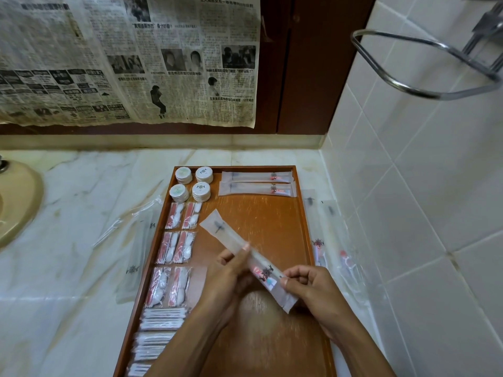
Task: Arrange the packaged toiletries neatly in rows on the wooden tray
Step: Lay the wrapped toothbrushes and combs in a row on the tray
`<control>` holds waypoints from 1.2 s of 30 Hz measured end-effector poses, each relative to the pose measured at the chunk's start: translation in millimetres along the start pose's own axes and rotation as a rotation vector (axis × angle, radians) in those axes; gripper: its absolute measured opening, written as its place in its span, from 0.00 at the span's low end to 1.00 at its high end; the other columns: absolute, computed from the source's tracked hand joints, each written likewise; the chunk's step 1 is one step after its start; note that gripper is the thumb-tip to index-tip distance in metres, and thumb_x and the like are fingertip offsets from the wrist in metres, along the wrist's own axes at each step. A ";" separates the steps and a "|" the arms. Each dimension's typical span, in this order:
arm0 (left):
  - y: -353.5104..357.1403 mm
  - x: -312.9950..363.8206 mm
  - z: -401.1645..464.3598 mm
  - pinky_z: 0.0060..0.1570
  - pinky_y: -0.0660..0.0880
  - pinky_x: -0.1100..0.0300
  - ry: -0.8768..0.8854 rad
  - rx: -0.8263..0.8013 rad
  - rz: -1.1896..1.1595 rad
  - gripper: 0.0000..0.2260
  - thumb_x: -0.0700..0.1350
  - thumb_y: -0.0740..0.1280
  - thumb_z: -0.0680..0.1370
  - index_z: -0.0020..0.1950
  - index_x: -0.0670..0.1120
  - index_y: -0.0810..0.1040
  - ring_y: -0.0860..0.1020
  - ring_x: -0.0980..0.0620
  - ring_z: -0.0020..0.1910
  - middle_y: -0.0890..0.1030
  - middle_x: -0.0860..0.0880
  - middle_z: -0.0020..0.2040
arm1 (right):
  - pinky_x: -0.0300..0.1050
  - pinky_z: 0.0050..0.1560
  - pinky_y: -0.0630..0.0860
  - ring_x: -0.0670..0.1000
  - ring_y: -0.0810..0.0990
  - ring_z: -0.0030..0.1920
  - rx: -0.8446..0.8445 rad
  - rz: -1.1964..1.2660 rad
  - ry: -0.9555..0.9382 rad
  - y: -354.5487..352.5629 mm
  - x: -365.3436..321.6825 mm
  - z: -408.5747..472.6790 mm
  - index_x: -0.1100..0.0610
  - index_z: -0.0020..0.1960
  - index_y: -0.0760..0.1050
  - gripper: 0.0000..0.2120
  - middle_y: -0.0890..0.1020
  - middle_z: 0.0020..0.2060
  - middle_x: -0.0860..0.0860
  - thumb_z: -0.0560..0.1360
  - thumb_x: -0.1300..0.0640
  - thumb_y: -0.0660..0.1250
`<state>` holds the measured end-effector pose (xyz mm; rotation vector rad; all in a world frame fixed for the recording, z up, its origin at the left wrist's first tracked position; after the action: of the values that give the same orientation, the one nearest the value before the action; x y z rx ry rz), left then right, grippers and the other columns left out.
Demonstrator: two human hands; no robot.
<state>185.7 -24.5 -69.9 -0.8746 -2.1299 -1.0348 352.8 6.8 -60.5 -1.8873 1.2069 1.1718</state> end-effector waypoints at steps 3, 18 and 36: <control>-20.8 28.0 8.0 0.49 0.82 0.48 0.092 0.106 -0.044 0.19 0.48 0.71 0.72 0.56 0.36 0.79 0.84 0.46 0.47 0.84 0.41 0.50 | 0.39 0.38 0.75 0.47 0.80 0.37 -0.004 -0.045 0.003 -4.1 2.0 0.3 0.57 0.41 0.82 0.04 0.83 0.35 0.52 0.74 0.63 0.70; -76.2 52.0 3.2 0.36 0.82 0.58 0.216 0.402 0.034 0.07 0.43 0.71 0.74 0.43 0.39 0.83 0.84 0.44 0.44 0.84 0.39 0.45 | 0.42 0.45 0.78 0.47 0.82 0.39 0.034 -0.080 0.000 -4.8 5.8 0.2 0.56 0.42 0.83 0.03 0.85 0.38 0.53 0.74 0.61 0.71; -64.1 31.8 2.2 0.34 0.81 0.58 0.080 0.265 0.052 0.06 0.41 0.70 0.76 0.47 0.37 0.82 0.85 0.45 0.40 0.85 0.40 0.42 | 0.35 0.41 0.72 0.43 0.77 0.39 -0.086 -0.389 -0.104 12.2 -7.6 -4.1 0.56 0.42 0.82 0.08 0.82 0.39 0.53 0.77 0.55 0.68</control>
<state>116.9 -43.9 -74.6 -0.7426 -2.1049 -0.7277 341.6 1.4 -52.2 -1.9840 0.7006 1.1022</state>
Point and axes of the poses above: each hand's wrist, its own z-axis towards the middle knuckle, its own y-axis out of the palm, x = y × z, the point moved 9 cm from there along z, towards the middle knuckle
